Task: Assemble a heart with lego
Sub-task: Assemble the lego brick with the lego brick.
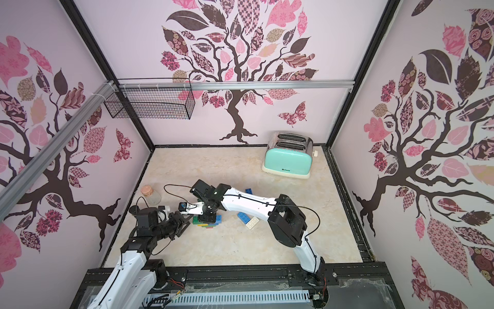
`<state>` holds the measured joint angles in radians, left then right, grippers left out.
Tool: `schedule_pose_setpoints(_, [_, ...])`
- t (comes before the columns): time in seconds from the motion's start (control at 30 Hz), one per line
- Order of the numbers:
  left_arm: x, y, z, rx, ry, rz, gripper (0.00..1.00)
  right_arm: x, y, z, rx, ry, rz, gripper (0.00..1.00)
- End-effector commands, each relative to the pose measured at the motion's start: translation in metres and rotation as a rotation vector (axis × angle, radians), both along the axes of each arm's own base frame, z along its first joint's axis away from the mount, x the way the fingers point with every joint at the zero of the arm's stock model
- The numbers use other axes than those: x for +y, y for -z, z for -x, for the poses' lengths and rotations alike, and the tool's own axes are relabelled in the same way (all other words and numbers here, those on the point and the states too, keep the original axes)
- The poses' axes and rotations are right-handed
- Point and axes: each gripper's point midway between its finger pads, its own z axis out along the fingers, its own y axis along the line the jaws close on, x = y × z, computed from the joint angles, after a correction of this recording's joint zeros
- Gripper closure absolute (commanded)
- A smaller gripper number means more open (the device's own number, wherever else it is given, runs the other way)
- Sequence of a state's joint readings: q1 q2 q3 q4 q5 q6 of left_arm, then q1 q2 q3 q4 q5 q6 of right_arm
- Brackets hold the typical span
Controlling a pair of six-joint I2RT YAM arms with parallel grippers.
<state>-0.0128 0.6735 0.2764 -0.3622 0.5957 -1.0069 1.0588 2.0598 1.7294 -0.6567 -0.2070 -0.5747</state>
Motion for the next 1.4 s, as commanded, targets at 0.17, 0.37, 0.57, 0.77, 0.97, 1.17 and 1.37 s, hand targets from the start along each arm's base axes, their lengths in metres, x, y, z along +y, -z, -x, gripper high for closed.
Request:
schedule_pose_setpoints(0.17, [-0.011, 0.006, 0.01, -0.014, 0.039, -0.002, 0.46, -0.017, 0.011, 0.01, 0.089, 0.004, 0.047, 0.68])
schedule_pose_setpoints(0.37, [-0.012, 0.013, 0.012, 0.006, 0.04, -0.007, 0.49, -0.021, 0.014, 0.013, 0.115, -0.014, 0.068, 0.68])
schedule_pose_setpoints(0.57, [-0.016, 0.014, 0.011, 0.007, 0.064, -0.015, 0.49, -0.027, 0.021, 0.014, 0.146, -0.018, 0.099, 0.67])
schedule_pose_setpoints(0.77, [-0.018, 0.016, 0.012, 0.004, 0.073, -0.017, 0.49, -0.025, 0.023, 0.011, 0.141, -0.012, 0.1, 0.67])
schedule_pose_setpoints(0.97, [-0.018, 0.018, 0.013, 0.016, 0.078, -0.02, 0.49, -0.032, 0.033, 0.005, 0.099, 0.001, 0.129, 0.66])
schedule_pose_setpoints(1.17, [-0.018, 0.019, 0.013, 0.019, 0.077, -0.022, 0.49, -0.045, 0.046, 0.008, 0.067, -0.018, 0.184, 0.65])
schedule_pose_setpoints(1.37, [-0.017, 0.019, 0.013, 0.021, 0.071, -0.026, 0.49, -0.055, 0.061, 0.014, 0.1, -0.029, 0.238, 0.66])
